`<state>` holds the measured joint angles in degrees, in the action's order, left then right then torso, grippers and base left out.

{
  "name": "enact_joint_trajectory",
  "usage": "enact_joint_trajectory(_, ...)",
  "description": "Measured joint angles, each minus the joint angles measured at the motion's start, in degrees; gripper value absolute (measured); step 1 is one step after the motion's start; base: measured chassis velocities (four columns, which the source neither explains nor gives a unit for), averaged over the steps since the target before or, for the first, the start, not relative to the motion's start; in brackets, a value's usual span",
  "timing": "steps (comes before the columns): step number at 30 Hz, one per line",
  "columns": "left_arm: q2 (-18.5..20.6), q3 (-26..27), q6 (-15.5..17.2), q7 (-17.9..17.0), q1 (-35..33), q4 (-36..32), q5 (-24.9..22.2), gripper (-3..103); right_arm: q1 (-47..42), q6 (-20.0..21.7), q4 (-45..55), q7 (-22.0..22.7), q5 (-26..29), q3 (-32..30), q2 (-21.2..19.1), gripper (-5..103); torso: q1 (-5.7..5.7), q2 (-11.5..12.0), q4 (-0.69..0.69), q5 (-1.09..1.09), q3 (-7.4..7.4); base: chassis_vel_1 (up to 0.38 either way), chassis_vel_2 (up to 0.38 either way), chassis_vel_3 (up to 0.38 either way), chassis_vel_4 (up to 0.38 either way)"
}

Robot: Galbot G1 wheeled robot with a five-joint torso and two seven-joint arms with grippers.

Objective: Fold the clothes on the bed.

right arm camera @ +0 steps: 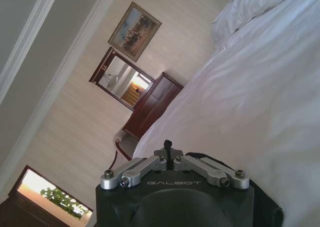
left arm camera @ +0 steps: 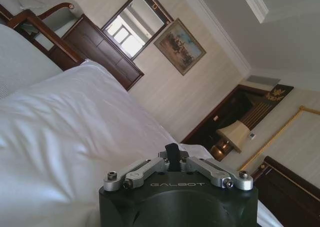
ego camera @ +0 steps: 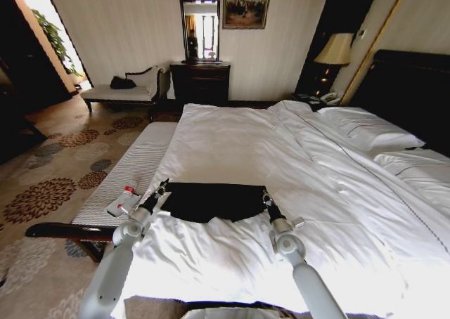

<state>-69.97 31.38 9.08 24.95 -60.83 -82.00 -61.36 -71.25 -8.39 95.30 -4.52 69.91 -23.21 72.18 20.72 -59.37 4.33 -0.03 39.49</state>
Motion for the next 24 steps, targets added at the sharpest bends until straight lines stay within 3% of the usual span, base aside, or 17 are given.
enact_joint_trajectory(21,-0.34,0.89,-2.03,1.19,-4.10,-2.44,2.64,1,-2.90,-2.69,-0.94,-3.21,-4.97,0.37,0.84,1,0.01,0.00,0.01,0.00,0.01,0.000,0.000,0.000,0.000)
enact_joint_trajectory(22,-0.28,1.23,-2.23,1.13,-4.55,-3.18,2.78,1,-3.22,-2.88,-0.28,-3.22,-5.16,0.26,0.74,6,0.01,0.00,0.02,0.00,0.01,0.000,0.000,0.000,0.000)
enact_joint_trajectory(24,-0.17,1.65,-2.47,1.12,-5.13,-4.10,2.92,5,-3.62,-3.09,0.61,-3.22,-5.26,0.09,0.59,6,0.00,0.00,0.02,-0.01,0.00,0.000,0.000,0.000,0.000)
